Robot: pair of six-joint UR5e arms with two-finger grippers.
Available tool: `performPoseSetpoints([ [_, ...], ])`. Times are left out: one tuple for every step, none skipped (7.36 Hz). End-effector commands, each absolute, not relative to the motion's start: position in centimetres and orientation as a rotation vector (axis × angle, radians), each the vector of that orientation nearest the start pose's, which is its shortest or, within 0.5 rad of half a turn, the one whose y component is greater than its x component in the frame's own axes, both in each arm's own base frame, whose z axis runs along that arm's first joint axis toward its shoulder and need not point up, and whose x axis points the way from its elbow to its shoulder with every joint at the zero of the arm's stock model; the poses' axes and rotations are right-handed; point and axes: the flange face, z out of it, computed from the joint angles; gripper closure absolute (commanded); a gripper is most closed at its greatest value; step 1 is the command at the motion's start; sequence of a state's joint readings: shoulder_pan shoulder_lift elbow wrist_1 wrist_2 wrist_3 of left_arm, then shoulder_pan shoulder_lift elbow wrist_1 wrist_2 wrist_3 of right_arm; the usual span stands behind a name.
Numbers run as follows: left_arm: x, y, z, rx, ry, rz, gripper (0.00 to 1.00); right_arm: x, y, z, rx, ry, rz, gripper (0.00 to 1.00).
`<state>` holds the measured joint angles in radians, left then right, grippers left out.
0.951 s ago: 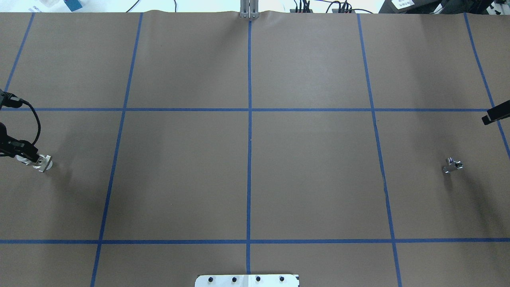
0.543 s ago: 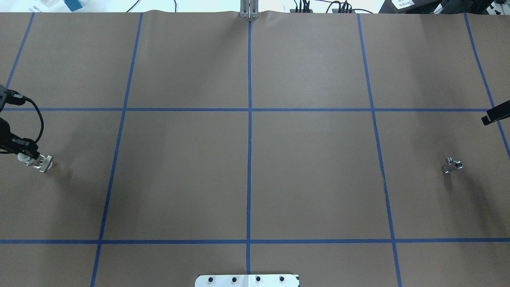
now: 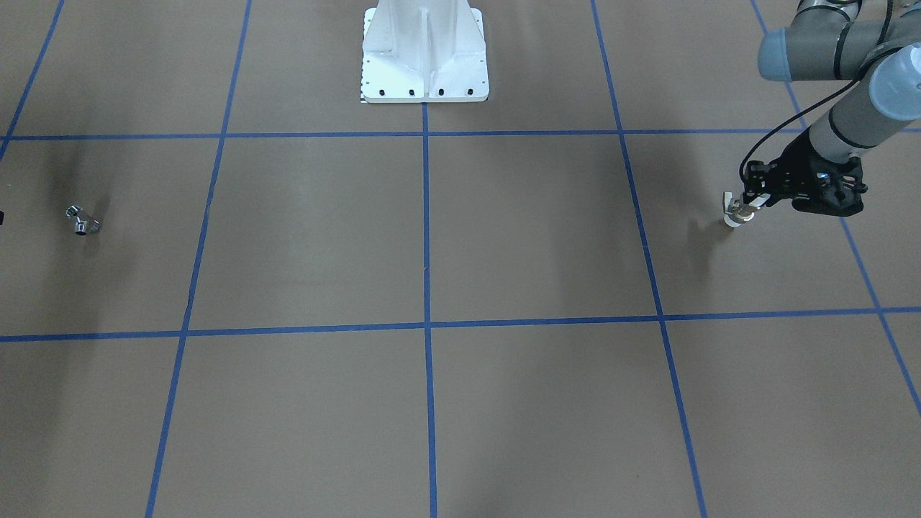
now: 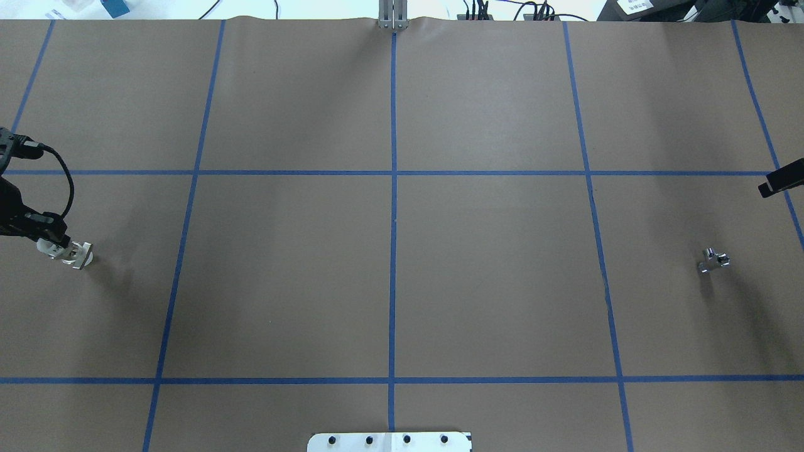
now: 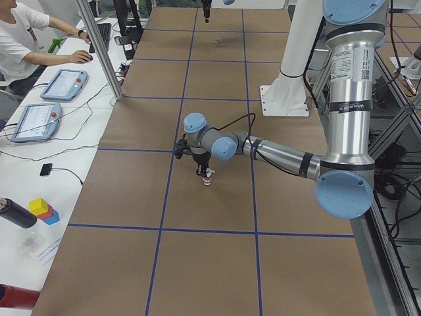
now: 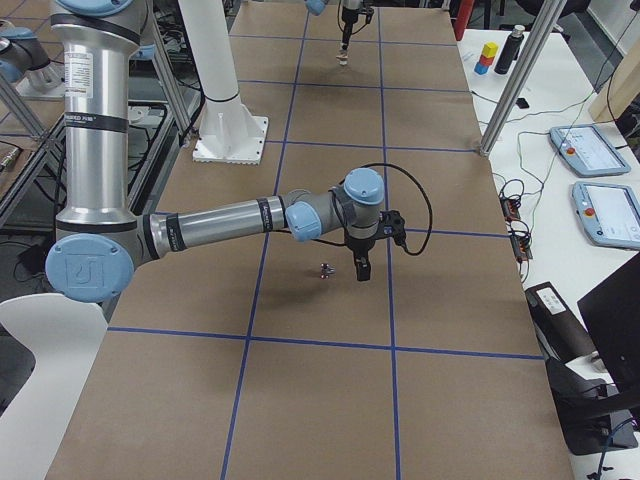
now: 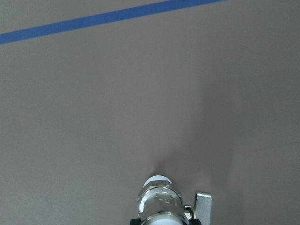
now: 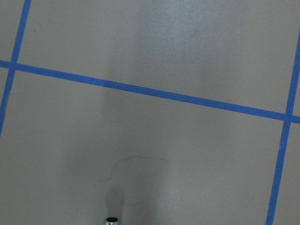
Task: Assemble PPR valve and pipe with both arms
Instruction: 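Lift the valve with the left gripper and carry it toward table center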
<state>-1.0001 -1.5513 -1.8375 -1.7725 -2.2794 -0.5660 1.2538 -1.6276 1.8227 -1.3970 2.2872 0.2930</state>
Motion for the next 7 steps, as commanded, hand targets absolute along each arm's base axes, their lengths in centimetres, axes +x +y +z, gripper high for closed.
performPoseSetpoints([
  [23.5, -48.4, 43.9, -0.021, 0.9, 0.027, 1.0, -8.6, -47.8, 54.5, 0.123, -0.781, -0.155, 0.0],
  [27.5, -49.6, 38.3, -0.052, 0.917, -0.005, 1.0, -8.6, -47.8, 54.5, 0.123, -0.781, -0.155, 0.0],
  [31.8, -49.8, 32.8, -0.097, 0.914, -0.022, 1.0, -8.6, -47.8, 54.6, 0.122, -0.78, -0.154, 0.0],
  [36.1, -49.7, 27.0, -0.112, 0.906, -0.05, 1.0, -8.6, -47.8, 54.7, 0.119, -0.779, -0.153, 0.0],
  [41.1, -50.4, 22.3, -0.13, 0.881, -0.105, 1.0, -8.7, -47.9, 55.1, 0.113, -0.778, -0.152, 0.0],
  [44.6, -52.7, 18.9, -0.149, 0.872, -0.157, 1.0, -8.7, -47.8, 55.3, 0.108, -0.778, -0.151, 0.0],
  [47.6, -54.1, 16.0, -0.131, 0.853, -0.179, 1.0, -8.7, -47.9, 55.2, 0.11, -0.778, -0.152, 0.0],
])
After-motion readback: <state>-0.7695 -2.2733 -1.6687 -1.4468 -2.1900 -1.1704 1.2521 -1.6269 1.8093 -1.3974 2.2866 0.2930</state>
